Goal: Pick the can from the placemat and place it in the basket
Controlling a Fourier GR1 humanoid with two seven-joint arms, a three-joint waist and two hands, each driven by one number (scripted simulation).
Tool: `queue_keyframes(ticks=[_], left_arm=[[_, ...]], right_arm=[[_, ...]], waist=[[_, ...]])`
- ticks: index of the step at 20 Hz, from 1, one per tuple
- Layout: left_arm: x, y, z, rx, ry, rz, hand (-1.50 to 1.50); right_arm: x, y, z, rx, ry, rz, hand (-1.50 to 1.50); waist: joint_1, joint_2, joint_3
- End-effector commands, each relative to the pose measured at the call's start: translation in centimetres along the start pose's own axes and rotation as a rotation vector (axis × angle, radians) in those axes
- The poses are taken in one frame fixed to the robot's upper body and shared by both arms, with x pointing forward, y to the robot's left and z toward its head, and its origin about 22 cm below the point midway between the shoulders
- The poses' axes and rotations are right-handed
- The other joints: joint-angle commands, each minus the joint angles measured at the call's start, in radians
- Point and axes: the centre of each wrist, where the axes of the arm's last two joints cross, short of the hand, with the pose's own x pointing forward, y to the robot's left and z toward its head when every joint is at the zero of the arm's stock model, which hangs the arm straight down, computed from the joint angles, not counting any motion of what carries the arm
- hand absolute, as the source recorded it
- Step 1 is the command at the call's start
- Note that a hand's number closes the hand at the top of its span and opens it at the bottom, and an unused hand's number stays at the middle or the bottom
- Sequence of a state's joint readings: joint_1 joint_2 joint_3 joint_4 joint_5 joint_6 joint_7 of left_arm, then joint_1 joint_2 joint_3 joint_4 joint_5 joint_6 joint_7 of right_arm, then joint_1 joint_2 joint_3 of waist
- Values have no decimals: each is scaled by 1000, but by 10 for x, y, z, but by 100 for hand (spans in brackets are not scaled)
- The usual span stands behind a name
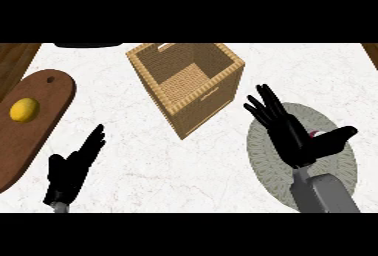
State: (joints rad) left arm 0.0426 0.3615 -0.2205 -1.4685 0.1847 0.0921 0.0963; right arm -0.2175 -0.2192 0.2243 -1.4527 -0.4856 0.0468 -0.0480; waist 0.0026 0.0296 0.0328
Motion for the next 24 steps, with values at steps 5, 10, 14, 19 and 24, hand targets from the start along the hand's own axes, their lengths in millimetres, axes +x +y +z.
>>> queue_keyframes(ticks=[5, 10, 14, 19, 24], left_arm=[[84, 41, -22, 124, -391, -234, 0], [106, 32, -29, 81, -457, -235, 0], [100, 48, -33, 103, -436, -242, 0], [99, 45, -28, 101, -433, -247, 0], [99, 47, -26, 115, -420, -261, 0]], right_arm=[[47, -28, -28, -32, -41, 213, 150], [18, 62, -47, -160, -165, 36, 150], [53, 87, -69, -321, -205, 230, -150], [90, 16, -77, -499, -104, 717, -150], [141, -32, -73, -435, 248, 1150, -150]], waist=[[3, -30, -33], [-2, -31, -34], [-6, -34, -37], [-15, -45, -43], [-14, -51, -45]])
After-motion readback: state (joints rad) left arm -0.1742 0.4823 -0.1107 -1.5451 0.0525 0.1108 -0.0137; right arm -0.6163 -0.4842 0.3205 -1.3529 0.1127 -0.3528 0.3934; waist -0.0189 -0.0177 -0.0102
